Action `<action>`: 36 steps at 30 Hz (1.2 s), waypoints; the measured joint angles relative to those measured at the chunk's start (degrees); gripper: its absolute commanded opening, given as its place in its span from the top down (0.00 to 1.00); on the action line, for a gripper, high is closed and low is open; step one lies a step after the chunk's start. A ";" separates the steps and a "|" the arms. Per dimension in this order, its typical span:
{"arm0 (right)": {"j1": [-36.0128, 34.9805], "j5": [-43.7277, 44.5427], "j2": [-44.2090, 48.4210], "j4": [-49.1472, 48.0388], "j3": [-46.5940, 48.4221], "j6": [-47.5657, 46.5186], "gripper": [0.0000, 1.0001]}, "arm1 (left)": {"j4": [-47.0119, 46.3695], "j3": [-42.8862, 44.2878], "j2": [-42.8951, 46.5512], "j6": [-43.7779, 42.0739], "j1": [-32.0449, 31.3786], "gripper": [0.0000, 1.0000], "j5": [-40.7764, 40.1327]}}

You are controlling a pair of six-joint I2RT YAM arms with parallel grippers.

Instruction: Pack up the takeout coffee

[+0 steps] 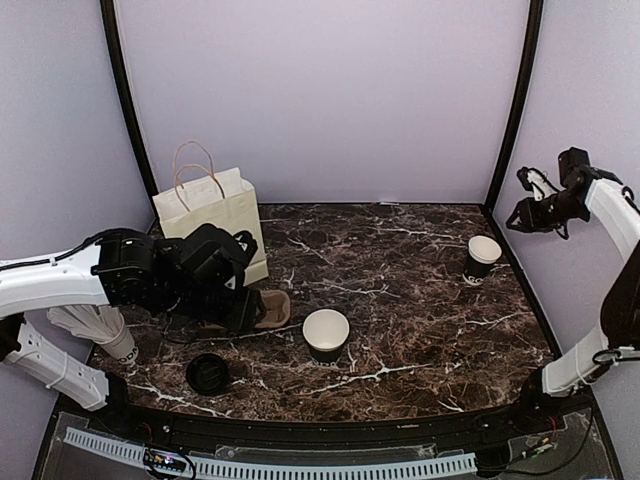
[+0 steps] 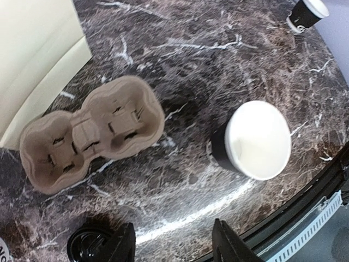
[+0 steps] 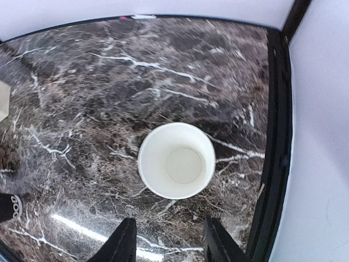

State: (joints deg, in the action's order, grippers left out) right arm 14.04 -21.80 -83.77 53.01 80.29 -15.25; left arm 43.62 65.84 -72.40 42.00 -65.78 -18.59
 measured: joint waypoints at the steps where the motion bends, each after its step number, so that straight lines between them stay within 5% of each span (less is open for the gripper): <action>1: -0.37 -1.16 3.15 -1.01 -1.97 -0.74 0.53 | 1.03 -1.01 0.59 0.68 0.39 0.49 0.04; 7: -11.17 -9.05 17.51 -7.30 -16.61 -4.70 0.46 | 6.73 -6.36 2.34 3.65 3.10 0.45 2.12; 16: -25.09 -18.29 20.35 -16.74 -31.78 -4.09 0.45 | 11.37 -9.53 -1.49 5.18 3.93 0.52 7.69; 36: -25.68 -19.63 21.59 -23.69 -37.24 -3.96 0.44 | 10.03 -12.52 -15.06 4.55 3.98 0.69 15.02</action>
State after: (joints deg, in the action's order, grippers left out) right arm -11.64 -41.43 -62.17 29.32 43.05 -19.20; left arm 53.65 53.32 -87.46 46.54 -61.80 -3.57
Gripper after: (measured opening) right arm 0.566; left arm 0.353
